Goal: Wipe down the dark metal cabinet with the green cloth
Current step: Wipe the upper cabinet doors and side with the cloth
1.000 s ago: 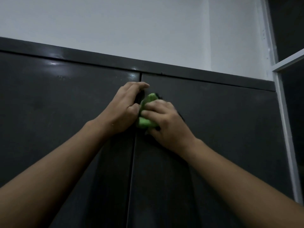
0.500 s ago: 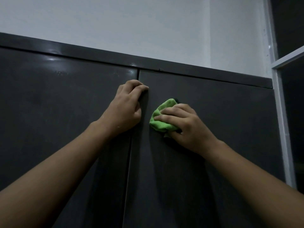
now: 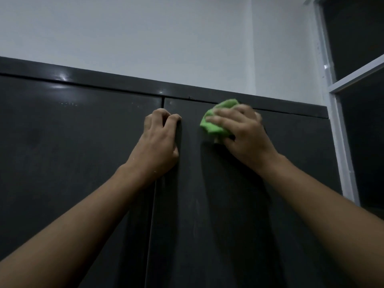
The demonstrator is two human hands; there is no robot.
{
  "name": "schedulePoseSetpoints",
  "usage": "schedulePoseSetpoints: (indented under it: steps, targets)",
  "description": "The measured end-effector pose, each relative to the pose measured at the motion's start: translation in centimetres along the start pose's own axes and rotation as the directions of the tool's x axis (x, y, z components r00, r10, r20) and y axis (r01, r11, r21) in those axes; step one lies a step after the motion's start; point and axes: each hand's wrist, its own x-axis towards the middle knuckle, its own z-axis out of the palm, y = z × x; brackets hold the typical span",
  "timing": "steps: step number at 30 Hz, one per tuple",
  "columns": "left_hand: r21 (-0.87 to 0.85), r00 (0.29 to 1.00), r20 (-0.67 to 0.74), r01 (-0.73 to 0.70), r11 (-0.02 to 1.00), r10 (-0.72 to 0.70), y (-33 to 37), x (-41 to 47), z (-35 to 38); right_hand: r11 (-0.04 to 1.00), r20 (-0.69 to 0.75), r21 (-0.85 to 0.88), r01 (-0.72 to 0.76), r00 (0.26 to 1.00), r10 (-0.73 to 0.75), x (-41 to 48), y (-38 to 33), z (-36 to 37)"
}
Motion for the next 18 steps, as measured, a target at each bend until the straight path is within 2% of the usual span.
schedulePoseSetpoints:
  steps: [2, 3, 7, 11, 15, 18]
  targets:
    - [0.033, 1.000, -0.004, 0.025, 0.999, -0.025, 0.7, 0.4, 0.3, 0.998, -0.101, -0.013, -0.054, 0.994, 0.052, 2.7, 1.0, -0.1]
    - [0.050, 0.999, -0.006, 0.032, 0.998, -0.032, 1.0, 0.5, 0.4, 0.998, -0.098, -0.022, -0.065, 0.993, 0.063, 3.9, 1.5, 0.0]
    - [0.090, 0.999, 0.008, 0.035, 0.995, -0.036, 1.9, 1.2, 0.7, 0.994, 0.103, -0.061, -0.093, 0.990, 0.099, 5.8, 2.5, 0.9]
    - [0.070, 1.000, 0.005, 0.010, 0.997, -0.011, 3.6, 1.9, 1.5, 0.984, 0.086, -0.053, -0.168, 0.981, 0.172, 4.2, 4.0, 0.6]
    - [0.012, 0.997, 0.026, -0.074, 0.997, 0.073, 5.9, 3.2, 2.7, 0.976, 0.071, -0.051, -0.213, 0.974, 0.216, 2.2, 6.3, -1.1]
    - [-0.031, 0.990, 0.056, -0.127, 0.991, 0.129, 7.1, 5.1, 3.5, 0.951, 0.071, -0.027, -0.307, 0.949, 0.308, 0.8, 8.4, -2.6]
